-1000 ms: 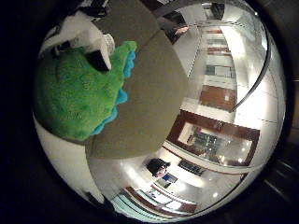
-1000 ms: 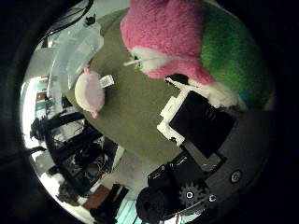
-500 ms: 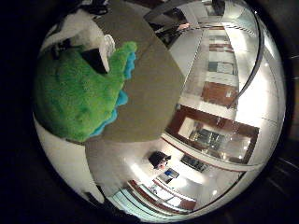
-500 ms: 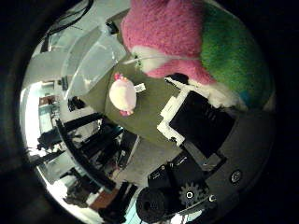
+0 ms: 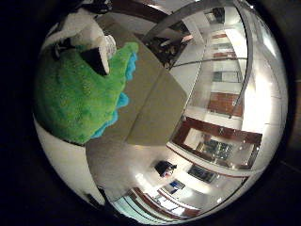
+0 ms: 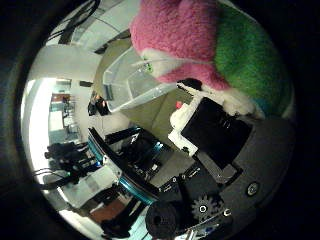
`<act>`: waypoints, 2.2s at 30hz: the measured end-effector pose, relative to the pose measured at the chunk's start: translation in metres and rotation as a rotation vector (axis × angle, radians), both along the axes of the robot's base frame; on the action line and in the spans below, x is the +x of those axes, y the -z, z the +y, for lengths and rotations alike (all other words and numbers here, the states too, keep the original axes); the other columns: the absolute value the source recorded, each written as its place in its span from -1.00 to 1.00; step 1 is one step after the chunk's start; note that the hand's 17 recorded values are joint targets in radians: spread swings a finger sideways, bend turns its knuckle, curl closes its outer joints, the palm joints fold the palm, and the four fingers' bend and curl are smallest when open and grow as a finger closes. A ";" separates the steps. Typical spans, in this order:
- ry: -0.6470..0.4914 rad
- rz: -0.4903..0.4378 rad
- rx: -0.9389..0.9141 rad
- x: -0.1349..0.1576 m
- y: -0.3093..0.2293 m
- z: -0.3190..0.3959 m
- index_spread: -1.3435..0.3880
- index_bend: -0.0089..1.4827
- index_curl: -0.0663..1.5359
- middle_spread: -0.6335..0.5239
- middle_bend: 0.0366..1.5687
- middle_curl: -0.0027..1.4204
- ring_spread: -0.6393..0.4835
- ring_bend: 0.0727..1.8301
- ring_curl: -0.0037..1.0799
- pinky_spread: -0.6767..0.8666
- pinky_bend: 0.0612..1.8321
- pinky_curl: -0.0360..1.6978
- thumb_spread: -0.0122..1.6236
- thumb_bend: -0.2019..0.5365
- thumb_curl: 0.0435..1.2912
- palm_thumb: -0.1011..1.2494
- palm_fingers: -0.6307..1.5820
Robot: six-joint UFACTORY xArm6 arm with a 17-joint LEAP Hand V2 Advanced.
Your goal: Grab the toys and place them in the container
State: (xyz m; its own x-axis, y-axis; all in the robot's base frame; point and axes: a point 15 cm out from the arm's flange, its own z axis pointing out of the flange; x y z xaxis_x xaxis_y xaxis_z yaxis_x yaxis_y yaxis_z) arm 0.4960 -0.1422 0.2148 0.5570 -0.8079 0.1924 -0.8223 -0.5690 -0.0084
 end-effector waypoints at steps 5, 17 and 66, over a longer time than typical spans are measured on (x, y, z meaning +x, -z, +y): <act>-0.061 0.002 0.038 -0.011 0.003 0.078 0.27 0.48 0.27 -0.17 0.65 0.25 -0.34 0.35 0.76 -0.35 0.50 0.09 0.37 -0.49 -0.12 0.69 0.56; -0.164 0.026 0.115 -0.042 0.015 0.215 0.27 0.47 0.28 -0.17 0.65 0.25 -0.34 0.36 0.75 -0.35 0.49 0.10 0.36 -0.49 -0.11 0.70 0.56; -0.242 -0.003 0.155 -0.045 0.043 0.234 0.05 -0.74 -0.43 0.04 -0.68 -0.47 0.10 -0.48 -0.36 0.15 -0.23 -0.46 0.36 -0.52 -0.50 0.07 -0.44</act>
State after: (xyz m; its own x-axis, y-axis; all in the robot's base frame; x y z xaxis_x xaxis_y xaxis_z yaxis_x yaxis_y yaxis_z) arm 0.4506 0.0916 0.1718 0.7366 -0.6716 0.0792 -0.6628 -0.7403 -0.1126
